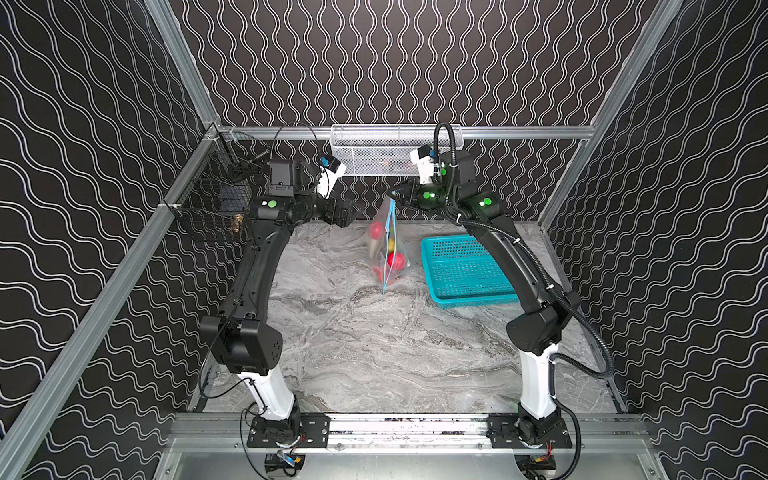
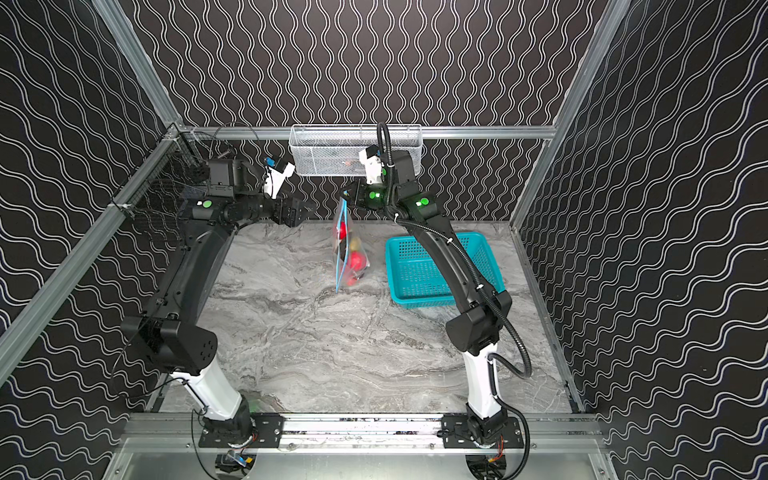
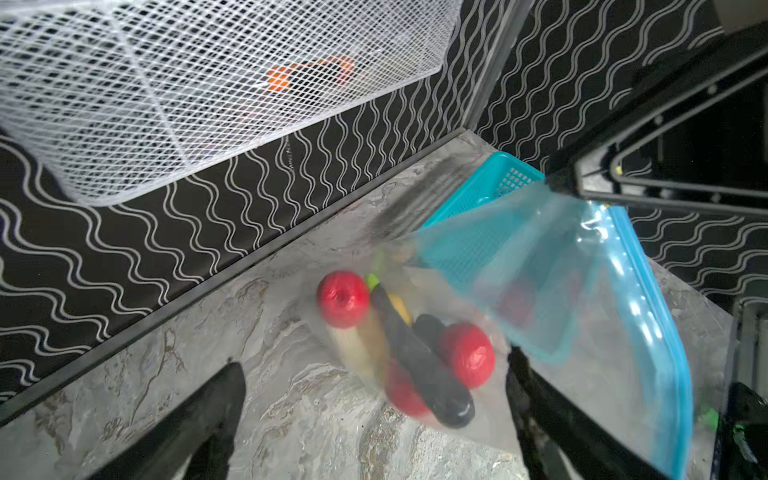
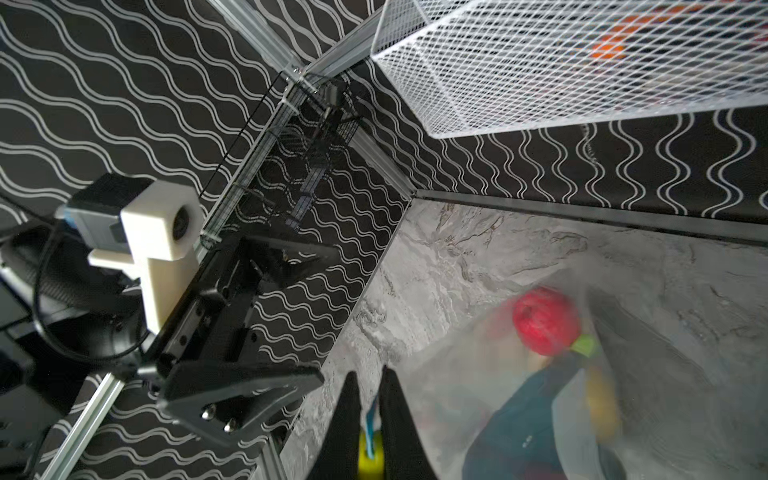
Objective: Place the food in the zip-top bag and seal the zipper
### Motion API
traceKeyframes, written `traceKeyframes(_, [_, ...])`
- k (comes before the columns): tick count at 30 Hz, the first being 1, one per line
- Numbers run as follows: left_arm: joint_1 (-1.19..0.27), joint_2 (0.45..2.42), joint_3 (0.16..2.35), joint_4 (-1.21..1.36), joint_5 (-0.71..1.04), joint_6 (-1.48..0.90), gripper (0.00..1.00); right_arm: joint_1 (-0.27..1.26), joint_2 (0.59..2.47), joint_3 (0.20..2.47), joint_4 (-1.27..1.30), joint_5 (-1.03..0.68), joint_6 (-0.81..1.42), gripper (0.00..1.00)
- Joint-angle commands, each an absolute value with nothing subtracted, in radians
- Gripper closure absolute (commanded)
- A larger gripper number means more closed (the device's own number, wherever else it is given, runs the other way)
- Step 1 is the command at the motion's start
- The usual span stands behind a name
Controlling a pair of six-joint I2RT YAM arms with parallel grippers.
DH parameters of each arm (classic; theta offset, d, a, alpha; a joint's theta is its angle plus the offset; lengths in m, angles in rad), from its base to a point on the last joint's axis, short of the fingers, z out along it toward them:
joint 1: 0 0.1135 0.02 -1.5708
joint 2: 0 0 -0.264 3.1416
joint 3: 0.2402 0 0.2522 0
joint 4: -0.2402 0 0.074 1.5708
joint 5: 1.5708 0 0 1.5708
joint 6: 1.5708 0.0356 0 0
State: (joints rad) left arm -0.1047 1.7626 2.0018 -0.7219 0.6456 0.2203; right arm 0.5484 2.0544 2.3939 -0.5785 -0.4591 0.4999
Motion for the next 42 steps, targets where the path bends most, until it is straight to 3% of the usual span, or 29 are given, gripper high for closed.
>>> traceKeyframes(1, [-0.103, 1.746, 1.979, -0.684, 0.769, 0.341, 0.01, 0.552, 2.016, 2.365, -0.589, -0.51, 0.419, 1.0])
traceKeyframes(14, [-0.104, 1.761, 1.955, -0.82, 1.003, 0.728, 0.01, 0.552, 1.942, 2.227, -0.643, -0.556, 0.232, 1.0])
traceKeyframes(23, [-0.127, 1.81, 2.008, -0.977, 1.002, 0.962, 0.01, 0.554, 1.951, 2.211, -0.628, -0.633, 0.198, 1.0])
traceKeyframes(29, [-0.148, 1.813, 2.002, -0.96, 0.984, 0.982, 0.01, 0.561, 1.951, 2.207, -0.604, -0.679, 0.193, 1.0])
traceKeyframes(33, [-0.185, 1.814, 2.006, -0.977, 0.948, 1.018, 0.07, 0.585, 1.967, 2.236, -0.618, -0.678, 0.18, 1.0])
traceKeyframes(39, [-0.229, 1.831, 2.042, -1.035, 0.929, 1.043, 0.25, 0.604, 1.983, 2.251, -0.623, -0.676, 0.162, 1.0])
traceKeyframes(42, [-0.247, 1.813, 2.018, -1.008, 0.907, 1.034, 0.43, 0.604, 1.979, 2.239, -0.618, -0.669, 0.157, 1.0])
